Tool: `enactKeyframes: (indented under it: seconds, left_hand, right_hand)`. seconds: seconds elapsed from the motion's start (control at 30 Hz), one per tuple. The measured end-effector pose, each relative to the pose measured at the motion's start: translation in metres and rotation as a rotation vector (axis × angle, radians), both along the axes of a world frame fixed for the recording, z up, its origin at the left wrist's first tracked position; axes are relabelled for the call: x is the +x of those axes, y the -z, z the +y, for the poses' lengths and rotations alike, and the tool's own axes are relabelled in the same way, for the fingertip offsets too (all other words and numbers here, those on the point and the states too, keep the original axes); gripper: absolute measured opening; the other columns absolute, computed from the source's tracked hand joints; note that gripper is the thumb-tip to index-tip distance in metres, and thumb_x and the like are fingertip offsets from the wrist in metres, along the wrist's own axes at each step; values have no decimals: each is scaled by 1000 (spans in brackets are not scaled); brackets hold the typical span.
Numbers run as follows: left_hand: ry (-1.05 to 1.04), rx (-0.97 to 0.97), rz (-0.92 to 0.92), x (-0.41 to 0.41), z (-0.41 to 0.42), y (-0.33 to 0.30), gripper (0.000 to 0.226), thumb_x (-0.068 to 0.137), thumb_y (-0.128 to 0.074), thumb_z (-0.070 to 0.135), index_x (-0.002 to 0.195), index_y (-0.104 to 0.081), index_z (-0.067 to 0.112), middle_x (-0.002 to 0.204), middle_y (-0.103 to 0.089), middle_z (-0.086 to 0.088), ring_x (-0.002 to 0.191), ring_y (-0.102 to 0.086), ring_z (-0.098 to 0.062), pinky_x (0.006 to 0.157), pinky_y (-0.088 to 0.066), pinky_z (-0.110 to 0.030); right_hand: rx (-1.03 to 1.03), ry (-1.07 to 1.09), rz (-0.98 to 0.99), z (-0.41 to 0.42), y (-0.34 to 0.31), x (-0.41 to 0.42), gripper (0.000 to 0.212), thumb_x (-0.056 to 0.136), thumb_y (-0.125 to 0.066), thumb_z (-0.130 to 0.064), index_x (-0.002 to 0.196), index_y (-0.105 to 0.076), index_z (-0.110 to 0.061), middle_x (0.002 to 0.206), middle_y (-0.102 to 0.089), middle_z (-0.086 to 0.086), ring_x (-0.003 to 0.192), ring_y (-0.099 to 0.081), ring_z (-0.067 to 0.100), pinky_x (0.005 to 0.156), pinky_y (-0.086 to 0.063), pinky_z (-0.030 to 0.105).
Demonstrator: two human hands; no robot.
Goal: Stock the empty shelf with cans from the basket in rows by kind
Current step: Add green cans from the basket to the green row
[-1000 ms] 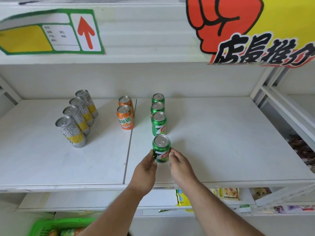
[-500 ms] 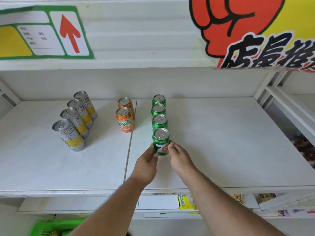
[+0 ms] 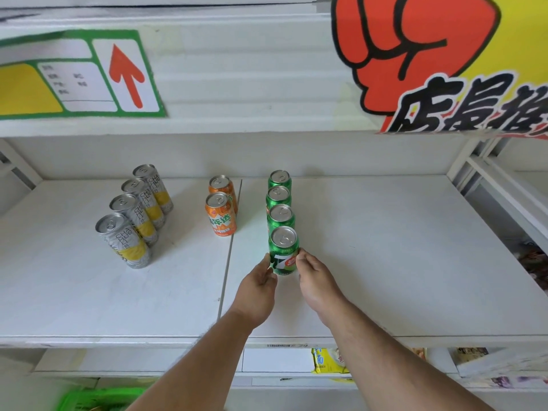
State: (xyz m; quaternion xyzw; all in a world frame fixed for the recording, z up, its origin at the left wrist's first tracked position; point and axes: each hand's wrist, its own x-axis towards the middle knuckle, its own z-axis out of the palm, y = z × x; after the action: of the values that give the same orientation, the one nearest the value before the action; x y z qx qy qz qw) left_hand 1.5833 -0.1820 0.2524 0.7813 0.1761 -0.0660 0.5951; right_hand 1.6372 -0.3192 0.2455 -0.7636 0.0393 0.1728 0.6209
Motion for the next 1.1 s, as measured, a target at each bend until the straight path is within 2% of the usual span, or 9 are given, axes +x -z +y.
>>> enactKeyframes:
  seconds: [0.13,0.23,0.3,0.5,0.57,0.67,0.77,0.93,1.1]
  left_hand:
    - [-86,-37,9,-16,2,-7,57,105,-49,16,158,-30,19,152,-45,8,140,-43,-7,108,-31,-17]
    - [-124,-22,-10,-36,10,-11,56,104,-52,23,157,-34,24,153,-44,12,137,-46,-4,108,-34,-19]
    - [-130,9,-16,-51,17,-14,56,103,-54,26,155,-36,25,152,-45,13,137,-46,-3,105,-35,-19]
    - [-147,197,-49,-99,53,-26,58,98,-62,30,153,-41,23,151,-50,3,136,-49,-9,102,-34,-18]
    - [-160,253,-62,-125,74,-28,59,97,-64,31,152,-42,23,150,-51,-1,137,-49,-11,102,-36,-19]
    - [-203,319,-48,-183,116,-29,58,97,-63,33,151,-43,26,148,-50,4,137,-48,-12,109,-39,-27]
    - [-277,411,34,-265,168,-17,58,96,-63,36,150,-44,28,146,-51,4,136,-50,-17,114,-40,-37]
    - [-374,533,316,-418,240,4,62,95,-62,36,152,-42,22,148,-53,-3,117,-61,-21,96,-44,-26]
    - [-425,514,455,-525,284,17,74,85,-63,45,151,-44,17,150,-51,-6,135,-51,-23,108,-42,-32]
  right_hand:
    - [-26,23,16,-3,8,-7,40,98,-42,-59,127,-58,-37,113,-58,-12,110,-49,13,108,-39,31]
    - [-16,67,27,-9,7,-21,48,106,-49,-40,152,-50,-25,149,-57,-4,138,-53,17,123,-36,42]
    - [-8,54,29,-9,-1,-38,49,106,-51,-37,153,-49,-23,153,-55,-3,139,-53,18,123,-36,43]
    - [-68,-141,-27,15,-27,-108,53,108,-50,-34,157,-41,-17,158,-45,-7,145,-42,7,107,-32,12]
    - [-102,-242,-39,36,-30,-134,54,108,-49,-36,158,-39,-18,158,-43,-9,147,-40,7,108,-33,12]
    - [-185,-411,-97,79,-28,-178,57,107,-48,-44,159,-38,-24,164,-39,-8,149,-39,8,122,-28,28]
    - [-292,-607,-94,127,-19,-234,61,106,-44,-50,161,-32,-27,167,-33,-10,152,-34,12,122,-23,27]
    - [-493,-887,-108,198,6,-331,69,104,-45,-53,163,-27,-22,170,-28,-1,155,-30,19,124,-24,32]
    - [-621,-1031,-105,241,29,-395,69,102,-52,-52,159,-33,-17,166,-35,7,152,-35,27,120,-32,36]
